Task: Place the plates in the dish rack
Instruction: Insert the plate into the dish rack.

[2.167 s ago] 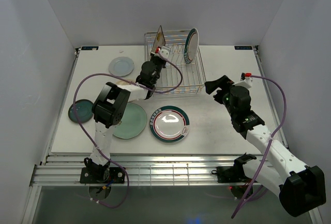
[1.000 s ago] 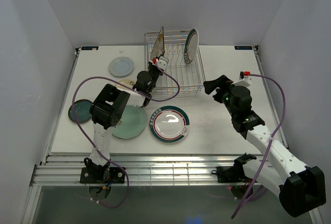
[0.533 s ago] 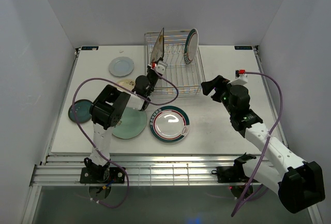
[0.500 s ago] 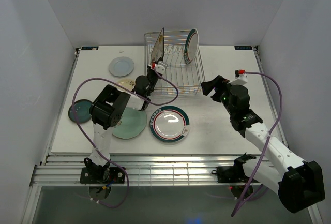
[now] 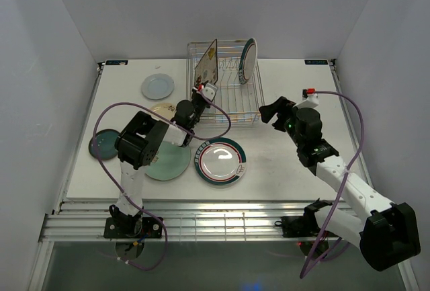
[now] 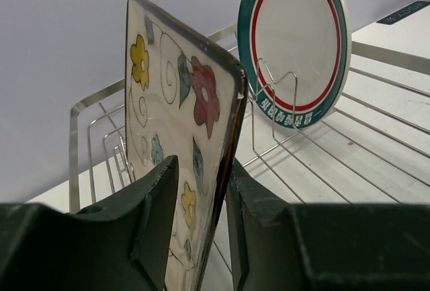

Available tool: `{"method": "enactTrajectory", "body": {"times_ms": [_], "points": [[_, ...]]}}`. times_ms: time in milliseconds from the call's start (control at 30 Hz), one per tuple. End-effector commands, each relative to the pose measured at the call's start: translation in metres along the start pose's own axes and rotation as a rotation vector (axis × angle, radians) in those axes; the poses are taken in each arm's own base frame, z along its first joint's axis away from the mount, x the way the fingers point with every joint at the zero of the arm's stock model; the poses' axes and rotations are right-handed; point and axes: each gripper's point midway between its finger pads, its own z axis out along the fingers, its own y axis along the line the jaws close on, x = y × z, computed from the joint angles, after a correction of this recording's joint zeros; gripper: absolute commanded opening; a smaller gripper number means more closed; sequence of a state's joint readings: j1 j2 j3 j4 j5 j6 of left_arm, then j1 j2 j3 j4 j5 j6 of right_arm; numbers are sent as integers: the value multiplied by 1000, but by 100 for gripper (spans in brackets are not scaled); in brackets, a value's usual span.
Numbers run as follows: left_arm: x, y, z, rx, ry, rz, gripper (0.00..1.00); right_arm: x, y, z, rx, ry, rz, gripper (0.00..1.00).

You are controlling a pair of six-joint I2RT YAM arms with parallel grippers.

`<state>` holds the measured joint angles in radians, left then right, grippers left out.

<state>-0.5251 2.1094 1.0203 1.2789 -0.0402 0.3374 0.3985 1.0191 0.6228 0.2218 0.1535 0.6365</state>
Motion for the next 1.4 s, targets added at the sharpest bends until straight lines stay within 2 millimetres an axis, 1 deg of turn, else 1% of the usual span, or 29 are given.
{"method": "enactTrajectory", "body": {"times_ms": [0, 100, 333, 367, 433, 467, 500, 533, 567, 600, 700, 767, 800, 833, 867, 900, 933, 967, 1000, 1033, 1067, 1100, 1133, 1167, 1200, 1233, 1267, 1300, 1367], "points": [[-25, 14, 1, -24, -28, -19, 44, -31, 21, 3, -59, -79, -18, 88], [-27, 14, 1, -21, -29, -21, 47, -30, 21, 5, -60, -72, -22, 88], [-39, 15, 3, -23, -45, -33, 51, -38, 29, 12, -71, -75, -48, 88], [-40, 15, 3, -26, -45, -34, 52, -44, 34, 13, -80, -83, -58, 88], [-42, 17, 4, -34, -47, -35, 53, -45, 39, 21, -93, -71, -70, 88], [-42, 18, 3, -38, -47, -36, 54, -55, 49, 24, -116, -81, -77, 87], [-44, 19, 4, -42, -49, -36, 55, -57, 53, 28, -128, -76, -96, 87], [-45, 19, 3, -41, -51, -41, 56, -51, 56, 37, -139, -44, -105, 87], [-46, 19, 3, -39, -54, -42, 59, -52, 58, 42, -142, -31, -110, 86], [-47, 18, 3, -33, -52, -44, 59, -57, 65, 51, -151, -30, -120, 86], [-47, 18, 2, -33, -51, -53, 63, -61, 74, 67, -167, -14, -125, 85], [-46, 17, 0, -28, -48, -54, 65, -62, 76, 75, -169, -7, -132, 85], [-47, 17, 0, -26, -50, -54, 67, -64, 78, 84, -164, -2, -133, 85], [-47, 17, -1, -24, -49, -52, 67, -62, 85, 86, -195, 17, -139, 85], [-47, 15, -2, -21, -49, -54, 67, -62, 86, 91, -200, 23, -143, 84], [-48, 16, -3, -21, -50, -54, 67, -57, 84, 101, -194, 45, -144, 84], [-49, 16, -3, -21, -52, -56, 68, -67, 94, 104, -216, 35, -147, 83], [-51, 17, -4, -22, -54, -57, 68, -68, 96, 109, -222, 43, -154, 82], [-49, 16, -5, -19, -49, -59, 68, -61, 93, 122, -212, 68, -156, 82], [-51, 17, -6, -20, -52, -58, 68, -74, 104, 126, -234, 59, -158, 82], [-51, 17, -6, -18, -51, -58, 68, -76, 107, 132, -237, 67, -162, 81], [-52, 17, -7, -18, -51, -60, 68, -67, 102, 147, -227, 99, -162, 81], [-52, 18, -8, -19, -51, -61, 68, -66, 107, 152, -241, 114, -163, 80], [-52, 17, -9, -17, -50, -63, 68, -80, 118, 156, -258, 105, -166, 80], [-52, 17, -10, -18, -48, -64, 68, -70, 113, 171, -249, 137, -163, 80], [-53, 17, -11, -19, -49, -65, 68, -69, 117, 176, -263, 152, -160, 79], [-52, 18, -12, -21, -47, -64, 69, -82, 129, 179, -282, 135, -162, 78], [-52, 18, -13, -21, -45, -67, 68, -70, 122, 192, -268, 173, -158, 78], [-50, 17, -16, -18, -43, -64, 69, -69, 126, 200, -277, 193, -154, 76]]}}
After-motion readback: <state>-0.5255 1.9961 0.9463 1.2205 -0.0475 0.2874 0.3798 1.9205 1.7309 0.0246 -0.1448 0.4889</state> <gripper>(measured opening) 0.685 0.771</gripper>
